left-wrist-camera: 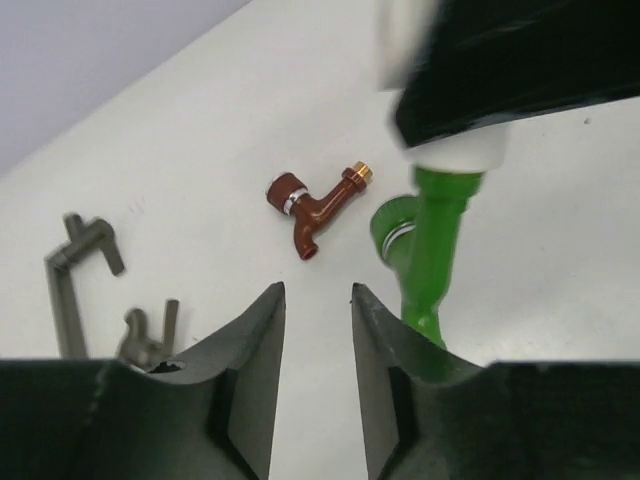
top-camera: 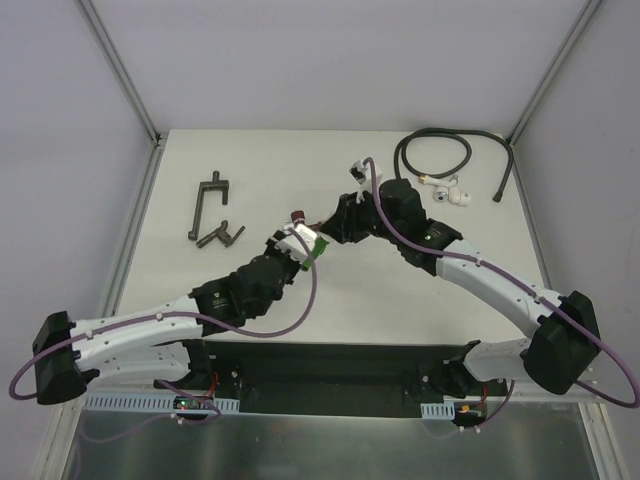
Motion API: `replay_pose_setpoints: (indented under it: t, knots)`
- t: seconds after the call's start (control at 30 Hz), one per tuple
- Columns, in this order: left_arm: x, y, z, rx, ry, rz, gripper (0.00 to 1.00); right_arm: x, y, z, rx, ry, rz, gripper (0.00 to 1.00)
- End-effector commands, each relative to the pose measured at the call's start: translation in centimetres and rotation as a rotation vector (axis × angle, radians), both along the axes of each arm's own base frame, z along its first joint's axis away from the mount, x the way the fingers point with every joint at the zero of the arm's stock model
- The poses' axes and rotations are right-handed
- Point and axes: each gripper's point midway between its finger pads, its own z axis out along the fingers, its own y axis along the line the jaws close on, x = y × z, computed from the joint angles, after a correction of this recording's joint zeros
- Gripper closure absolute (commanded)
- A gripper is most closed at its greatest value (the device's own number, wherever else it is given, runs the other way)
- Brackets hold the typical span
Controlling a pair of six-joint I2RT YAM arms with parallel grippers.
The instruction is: Install the water faucets
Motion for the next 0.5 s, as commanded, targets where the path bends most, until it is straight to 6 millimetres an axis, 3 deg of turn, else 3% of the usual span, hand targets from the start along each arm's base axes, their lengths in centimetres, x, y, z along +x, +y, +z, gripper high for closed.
replay_pose_setpoints:
  t: [0.0,0.03,0.07,0.17,0.27,0.43,0.47]
  knots:
    - [-0.7,1.2,1.4,-0.384,0.087,-0.042,0.62,1.2,-1.1,5.0,0.196,-0.106,-0.04,0.98]
    - [-0.7,1.8,3.1,-0.549,0.099,-0.06,0.51,1.1,-1.3,5.6,0.218,-0.114,-0.038,0.98]
    - [-0.8,2.3,1.9,-0.601,0.122,-0.051,0.46,1.2,-1.5,5.4,0.221,-0.113,-0.04,0.98]
    - [-0.8,3.7,2.4,-0.833,0.163,-0.016,0.26,1.1,-1.5,5.6,0.235,-0.117,-0.032,0.98]
    - [-1.3,3.1,1.5,-0.953,0.254,-0.038,0.16,1.3,-1.7,5.7,0.252,-0.114,-0.048,0.98]
    - [-1.7,1.4,0.3,-1.231,0.433,-0.105,0.09,1.6,-2.3,5.7,0.283,-0.104,-0.08,0.98]
    - [-1.7,1.6,-1.3,-1.276,0.468,-0.08,0.09,1.6,-2.4,5.9,0.288,-0.107,-0.085,0.98]
